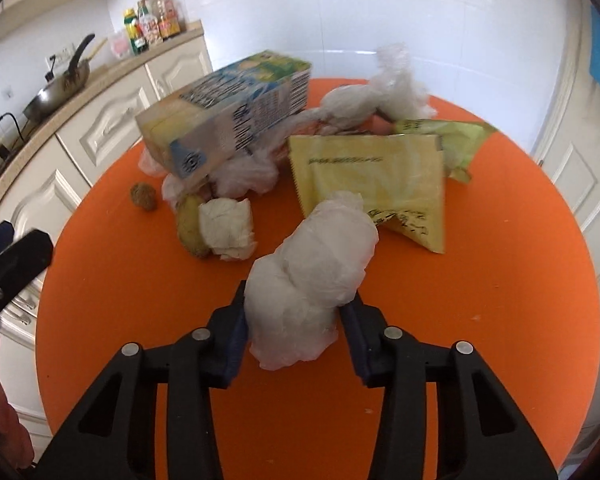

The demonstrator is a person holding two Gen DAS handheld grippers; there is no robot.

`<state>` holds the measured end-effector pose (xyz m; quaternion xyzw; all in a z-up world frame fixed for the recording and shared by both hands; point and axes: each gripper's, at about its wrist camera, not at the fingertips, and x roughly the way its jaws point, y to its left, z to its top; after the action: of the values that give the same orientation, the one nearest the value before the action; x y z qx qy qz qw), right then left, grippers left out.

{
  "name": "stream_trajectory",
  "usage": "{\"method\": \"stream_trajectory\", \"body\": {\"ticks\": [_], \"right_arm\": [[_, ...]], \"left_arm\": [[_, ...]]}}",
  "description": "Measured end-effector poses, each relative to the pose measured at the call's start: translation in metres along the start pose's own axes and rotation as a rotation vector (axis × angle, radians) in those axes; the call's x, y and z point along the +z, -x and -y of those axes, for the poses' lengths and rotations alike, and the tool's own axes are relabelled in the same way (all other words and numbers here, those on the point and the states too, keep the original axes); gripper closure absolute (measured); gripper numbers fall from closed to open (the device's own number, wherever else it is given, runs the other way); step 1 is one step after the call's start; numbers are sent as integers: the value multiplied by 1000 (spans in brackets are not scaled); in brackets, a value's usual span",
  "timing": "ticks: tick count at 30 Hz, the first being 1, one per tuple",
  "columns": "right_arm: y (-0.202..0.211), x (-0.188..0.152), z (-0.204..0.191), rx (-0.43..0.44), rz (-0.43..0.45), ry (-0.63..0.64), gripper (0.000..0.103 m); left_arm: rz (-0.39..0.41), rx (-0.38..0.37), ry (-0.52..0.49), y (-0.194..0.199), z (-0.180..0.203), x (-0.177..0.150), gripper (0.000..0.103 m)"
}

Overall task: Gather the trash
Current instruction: 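Grasp the white tissue wad with the right gripper while the left gripper approaches the brown lump, then grasp the small brown lump with the left gripper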

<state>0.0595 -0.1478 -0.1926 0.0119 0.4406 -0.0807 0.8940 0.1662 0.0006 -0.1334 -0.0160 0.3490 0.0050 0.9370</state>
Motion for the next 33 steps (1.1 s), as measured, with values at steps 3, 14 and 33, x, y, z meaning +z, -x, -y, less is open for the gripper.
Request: {"method": "stream_trajectory", "body": {"ticks": [3,14,33], "right_arm": [[9,-1,15,3,15,-26,60],[19,-2,35,37,31,-48,60],[21,-3,46,68,36,-61,60]], "left_arm": [[-17,-17,-19,-5,10,-2,1],[-120,22,-64,-68,37,3,2],[-181,-170,-49,-116,38,20,86]]}}
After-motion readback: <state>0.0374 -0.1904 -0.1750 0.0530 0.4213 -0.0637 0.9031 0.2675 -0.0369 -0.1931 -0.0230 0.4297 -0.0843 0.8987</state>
